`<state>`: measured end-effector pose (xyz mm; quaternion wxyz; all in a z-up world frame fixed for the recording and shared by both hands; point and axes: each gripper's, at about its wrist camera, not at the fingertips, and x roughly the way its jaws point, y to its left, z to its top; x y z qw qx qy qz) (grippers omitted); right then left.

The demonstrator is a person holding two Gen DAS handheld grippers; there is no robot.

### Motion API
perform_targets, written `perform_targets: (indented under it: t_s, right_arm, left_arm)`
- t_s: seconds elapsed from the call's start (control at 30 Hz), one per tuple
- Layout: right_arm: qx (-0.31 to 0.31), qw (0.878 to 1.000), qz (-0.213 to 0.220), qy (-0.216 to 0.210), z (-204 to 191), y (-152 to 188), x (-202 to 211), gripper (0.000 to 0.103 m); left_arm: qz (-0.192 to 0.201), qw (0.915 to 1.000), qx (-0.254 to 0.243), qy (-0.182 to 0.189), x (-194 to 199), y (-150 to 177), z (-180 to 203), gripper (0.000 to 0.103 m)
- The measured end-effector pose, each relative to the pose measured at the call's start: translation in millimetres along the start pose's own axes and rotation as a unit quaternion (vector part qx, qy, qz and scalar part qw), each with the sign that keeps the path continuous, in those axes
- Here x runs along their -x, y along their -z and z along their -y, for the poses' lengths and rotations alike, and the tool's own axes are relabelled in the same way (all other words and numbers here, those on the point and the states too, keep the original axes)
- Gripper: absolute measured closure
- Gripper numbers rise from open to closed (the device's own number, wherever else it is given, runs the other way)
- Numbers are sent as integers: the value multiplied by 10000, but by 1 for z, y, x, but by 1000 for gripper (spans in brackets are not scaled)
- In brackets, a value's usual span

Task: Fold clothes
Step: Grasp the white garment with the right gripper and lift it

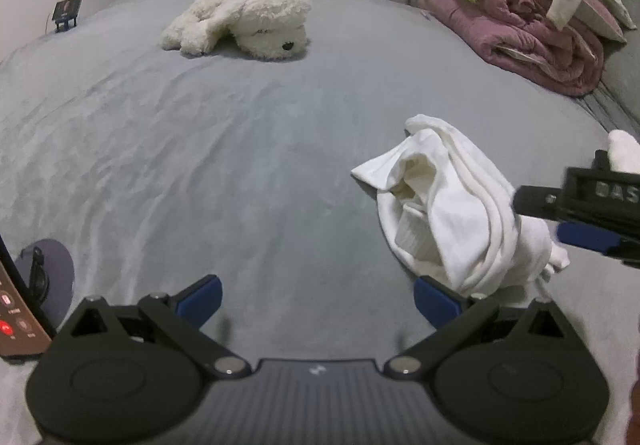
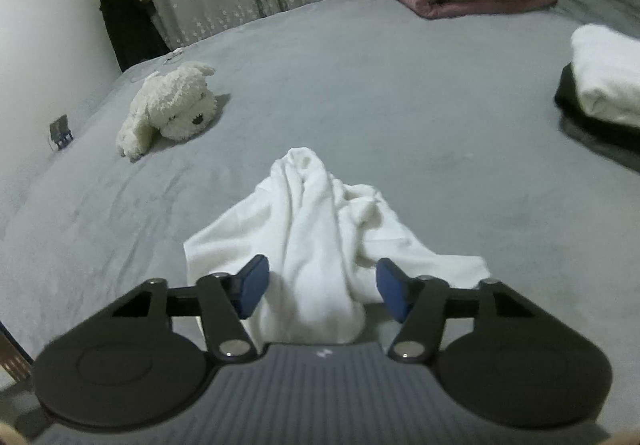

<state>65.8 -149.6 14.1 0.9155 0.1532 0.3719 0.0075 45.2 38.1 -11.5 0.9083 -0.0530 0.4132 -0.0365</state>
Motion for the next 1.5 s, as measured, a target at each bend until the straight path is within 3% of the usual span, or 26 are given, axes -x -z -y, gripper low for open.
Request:
perform_targets:
  t_s: [0.13,0.17,0.2,0.23,0.37,0.57,0.87,0.97,1.07,1.13,1.17,1.2,1.27,1.37,1.5]
  right_arm:
    - [-201,9997,-85,-101,2,4,-10,55]
    - [-255,9995,-111,-151,4,5,-12,63]
    - [-301,9993,-136,-191,5,7,-12,82]
    - [-338,9991,-159,-219,7,8,-12,90]
    - [-405,9983,-61,-419,16,12,10,93]
    - [-384,9986,-55,-361,31,26,45,96]
    - [-548,9983,-121,-145,61,42,73,100]
    - [-663,9978,-84,-41,73,42,74,100]
    - [-779,9969,-47,63,86,43,75,88]
    - [-856,9962,-23,133,94,44,76,88]
    - [-879,9961,-12,120,95,43,76,80]
    - [-884,9961,-5,51,94,43,76,64]
    - [-913,9957,45,-137,91,41,77,54]
    - [-975,9942,97,-449,84,37,78,53]
    - [-1039,9921,120,-687,77,31,72,53]
  left_arm:
    - [-6,9999,77,138,-2,0,2,1]
    - [1,9998,100,193,-2,0,3,1]
    - [11,9996,110,241,-3,0,5,1]
    - [25,9996,102,275,-3,0,6,1]
    - [52,9993,132,336,-5,1,6,5]
    - [105,9980,436,447,-4,-1,-2,14]
    - [156,9931,484,1058,-3,7,9,19]
    - [142,9918,416,1199,-5,12,16,19]
    - [105,9902,405,1336,-8,17,22,21]
    - [105,9884,459,1443,-11,18,23,26]
    - [112,9871,503,1513,-13,19,23,29]
    - [120,9857,555,1588,-14,20,24,31]
    - [135,9819,687,1757,-15,22,25,40]
    - [138,9739,901,2080,-17,24,27,59]
    - [180,9665,992,2360,-18,26,32,76]
